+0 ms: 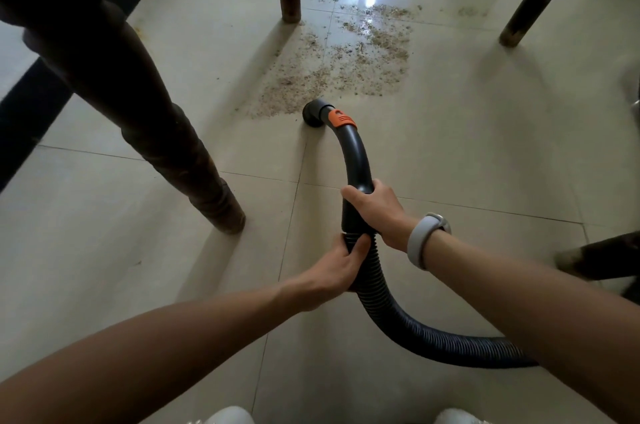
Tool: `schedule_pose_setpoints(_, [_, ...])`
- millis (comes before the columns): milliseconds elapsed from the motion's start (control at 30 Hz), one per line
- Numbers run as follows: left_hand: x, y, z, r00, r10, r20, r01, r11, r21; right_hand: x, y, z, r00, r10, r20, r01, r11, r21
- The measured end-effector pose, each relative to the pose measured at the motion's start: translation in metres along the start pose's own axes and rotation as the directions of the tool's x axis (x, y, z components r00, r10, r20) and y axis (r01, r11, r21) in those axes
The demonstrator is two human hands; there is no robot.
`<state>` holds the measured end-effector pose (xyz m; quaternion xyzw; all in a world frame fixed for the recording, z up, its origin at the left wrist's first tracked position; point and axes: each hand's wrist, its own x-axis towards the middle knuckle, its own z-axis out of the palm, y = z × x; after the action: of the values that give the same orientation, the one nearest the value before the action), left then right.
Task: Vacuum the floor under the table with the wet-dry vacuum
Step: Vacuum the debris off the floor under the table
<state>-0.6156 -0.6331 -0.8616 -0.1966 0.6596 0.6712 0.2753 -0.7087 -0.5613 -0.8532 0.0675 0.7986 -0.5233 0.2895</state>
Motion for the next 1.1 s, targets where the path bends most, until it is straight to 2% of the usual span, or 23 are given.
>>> schedule_pose_setpoints(167, [-0.008,-0.003,0.005,0.996,-0.023,0.081,0.023,1.0,-0.001,-0.011,0.002,-0.006,0.999,-0.001,0.033,0.003,0.997,-0.076])
schedule_pose_setpoints(367, [-0.012,0.008,0.009,0.992,-0.012,0.127,0.014,1.0,-0.017,-0.013,-0.002,-0.007,0.998,-0.023,-0.051,0.014,0.986,-0.167])
schedule_pose_setpoints(500, [-0.006,0.022,0.003,0.997,-0.046,0.061,0.05,0.997,-0.061,-0.002,-0.017,-0.006,0.996,-0.029,-0.086,0.017,0.99,-0.138])
schedule_pose_setpoints(733, [-0.013,0.022,0.003,0.961,-0.102,0.259,0.102,0.995,0.011,-0.011,-0.007,-0.022,0.997,0.043,0.06,-0.038,0.997,-0.074])
schedule_pose_setpoints(933, [-0.011,0.026,0.008,0.976,-0.082,0.202,0.07,0.996,0.063,-0.01,-0.002,-0.028,0.996,0.063,0.059,-0.068,0.994,0.086])
schedule_pose_setpoints(1100, [-0.013,0.029,0.008,0.978,-0.059,0.199,0.047,0.997,0.064,-0.009,-0.003,-0.029,0.993,0.067,0.094,-0.078,0.99,0.12])
